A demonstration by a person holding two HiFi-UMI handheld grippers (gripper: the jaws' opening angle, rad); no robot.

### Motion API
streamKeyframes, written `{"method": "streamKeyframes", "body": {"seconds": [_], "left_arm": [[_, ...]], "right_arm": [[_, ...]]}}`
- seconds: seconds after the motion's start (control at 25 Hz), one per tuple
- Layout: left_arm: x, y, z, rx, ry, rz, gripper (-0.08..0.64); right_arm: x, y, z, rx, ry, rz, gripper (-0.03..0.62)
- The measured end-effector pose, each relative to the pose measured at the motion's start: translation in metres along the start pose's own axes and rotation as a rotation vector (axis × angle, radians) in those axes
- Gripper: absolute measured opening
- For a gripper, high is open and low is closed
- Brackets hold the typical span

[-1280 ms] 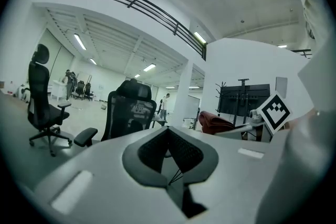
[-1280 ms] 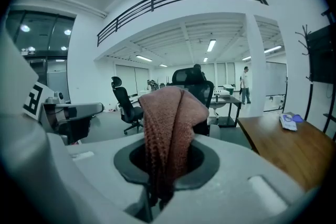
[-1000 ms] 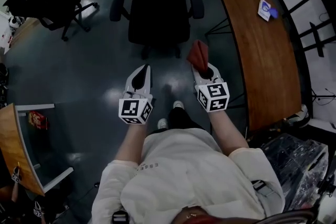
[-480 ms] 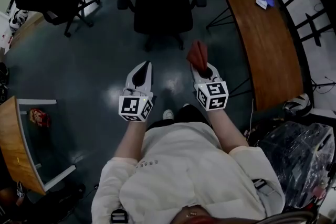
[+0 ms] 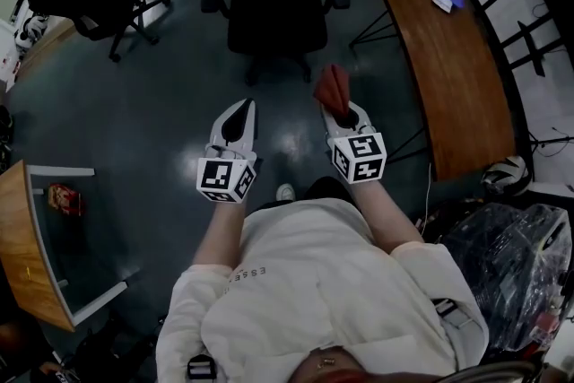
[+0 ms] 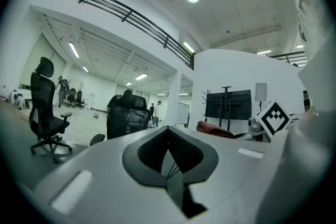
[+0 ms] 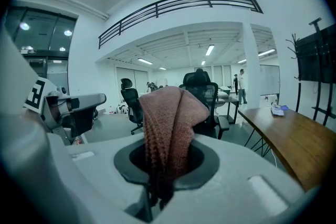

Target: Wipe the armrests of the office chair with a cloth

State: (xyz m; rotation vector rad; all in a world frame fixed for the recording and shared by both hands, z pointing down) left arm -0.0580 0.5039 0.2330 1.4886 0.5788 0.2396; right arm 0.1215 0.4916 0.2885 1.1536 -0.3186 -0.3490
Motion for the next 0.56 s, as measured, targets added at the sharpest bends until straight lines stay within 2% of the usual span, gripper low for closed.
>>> {"method": "streamKeyframes", "body": {"seconds": [0.56], "left_arm": [[0.0066, 0.0028, 0.0077, -0.013, 0.019, 0.000, 0.017]], "right_arm": [[0.0019, 0.0008, 0.0038, -0.006, -0.014, -0.005, 0.048]]}}
Point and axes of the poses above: the fingertips, and each gripper's own axes: z forward along the fingers, x to its right, y out of its underside, the point moved 2 cm from there along -z, backward along the fingers, and after that the axes turned 1 degree about -z, right-handed, at the moved point
